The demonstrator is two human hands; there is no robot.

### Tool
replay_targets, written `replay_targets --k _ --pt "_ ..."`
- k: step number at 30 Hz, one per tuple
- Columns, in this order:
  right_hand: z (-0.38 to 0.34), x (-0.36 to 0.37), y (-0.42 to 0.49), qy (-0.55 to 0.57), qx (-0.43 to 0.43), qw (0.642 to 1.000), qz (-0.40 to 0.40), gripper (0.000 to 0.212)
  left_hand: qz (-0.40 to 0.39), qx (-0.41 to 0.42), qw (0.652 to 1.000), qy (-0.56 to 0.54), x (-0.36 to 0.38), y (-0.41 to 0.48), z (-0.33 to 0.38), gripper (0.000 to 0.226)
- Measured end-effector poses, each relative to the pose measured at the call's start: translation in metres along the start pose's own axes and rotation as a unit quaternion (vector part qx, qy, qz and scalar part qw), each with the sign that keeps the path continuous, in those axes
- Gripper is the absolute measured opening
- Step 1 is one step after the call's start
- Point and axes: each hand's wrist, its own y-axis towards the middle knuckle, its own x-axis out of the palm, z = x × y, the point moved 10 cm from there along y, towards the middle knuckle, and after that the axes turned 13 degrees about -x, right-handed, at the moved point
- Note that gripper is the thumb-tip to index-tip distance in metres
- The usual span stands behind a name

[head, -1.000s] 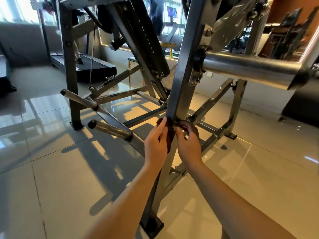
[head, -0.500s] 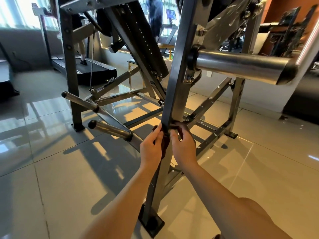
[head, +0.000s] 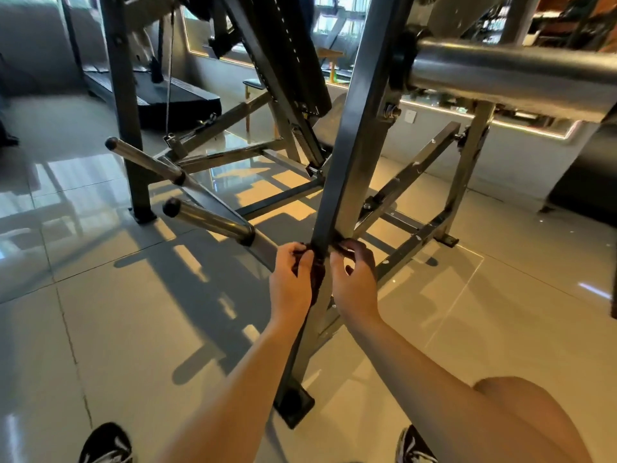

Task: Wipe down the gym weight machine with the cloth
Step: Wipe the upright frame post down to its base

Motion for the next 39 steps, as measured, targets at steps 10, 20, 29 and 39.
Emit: replay_targets --k 10,20,29,39 --pt "0.014 0.006 -0.016 0.019 0.045 0.996 0.075 0.023 -0.144 0.063 0.981 0.111 0.018 -0.011 -0.027 0.04" --pt "-0.012 0.054 -0.086 0.07 0.08 0.992 0.063 0.022 -0.23 -0.033 0.969 0.079 -0.037 0.002 -0.024 0.025" --pt "-0.031 0.082 -0.117 0.023 0.106 0.987 0.118 0.021 -0.398 -0.141 0.903 -0.076 -0.071 -0.027 -0.026 0.032" --pt "-0.002 0.089 -0.121 0.081 0.183 0.941 0.274 0.018 -0.402 0.014 0.912 0.082 -0.063 0.015 -0.06 0.036"
